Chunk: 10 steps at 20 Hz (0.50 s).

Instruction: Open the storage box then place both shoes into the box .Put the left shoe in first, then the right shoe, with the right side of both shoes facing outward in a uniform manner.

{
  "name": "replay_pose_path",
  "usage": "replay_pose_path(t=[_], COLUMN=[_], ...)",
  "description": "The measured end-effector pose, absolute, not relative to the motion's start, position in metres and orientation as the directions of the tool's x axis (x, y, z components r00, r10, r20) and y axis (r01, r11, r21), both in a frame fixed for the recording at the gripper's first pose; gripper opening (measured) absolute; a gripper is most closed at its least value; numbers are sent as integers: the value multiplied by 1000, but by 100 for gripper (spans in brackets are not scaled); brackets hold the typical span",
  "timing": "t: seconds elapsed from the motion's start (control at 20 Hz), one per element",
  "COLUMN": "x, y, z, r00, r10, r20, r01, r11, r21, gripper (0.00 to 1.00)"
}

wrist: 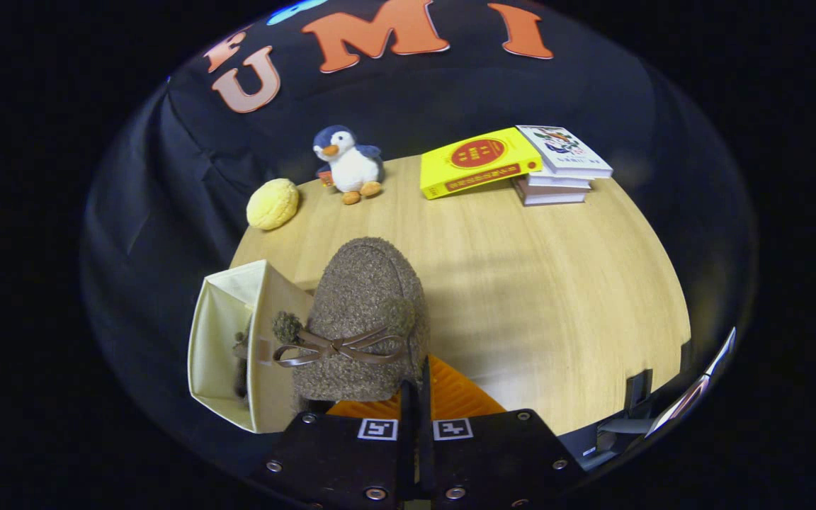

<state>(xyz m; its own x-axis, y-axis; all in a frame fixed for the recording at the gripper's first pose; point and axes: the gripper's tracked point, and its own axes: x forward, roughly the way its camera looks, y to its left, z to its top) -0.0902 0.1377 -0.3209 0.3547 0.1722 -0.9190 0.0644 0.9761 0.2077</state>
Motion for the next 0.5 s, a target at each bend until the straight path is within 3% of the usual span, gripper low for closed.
replay_pose_path(t=[0.5], x=[-62], y=[285], z=[-282], r00=[349], r10=[280], r20=[-895], r01=[-42], r11=[958], r21=[283], gripper=[4])
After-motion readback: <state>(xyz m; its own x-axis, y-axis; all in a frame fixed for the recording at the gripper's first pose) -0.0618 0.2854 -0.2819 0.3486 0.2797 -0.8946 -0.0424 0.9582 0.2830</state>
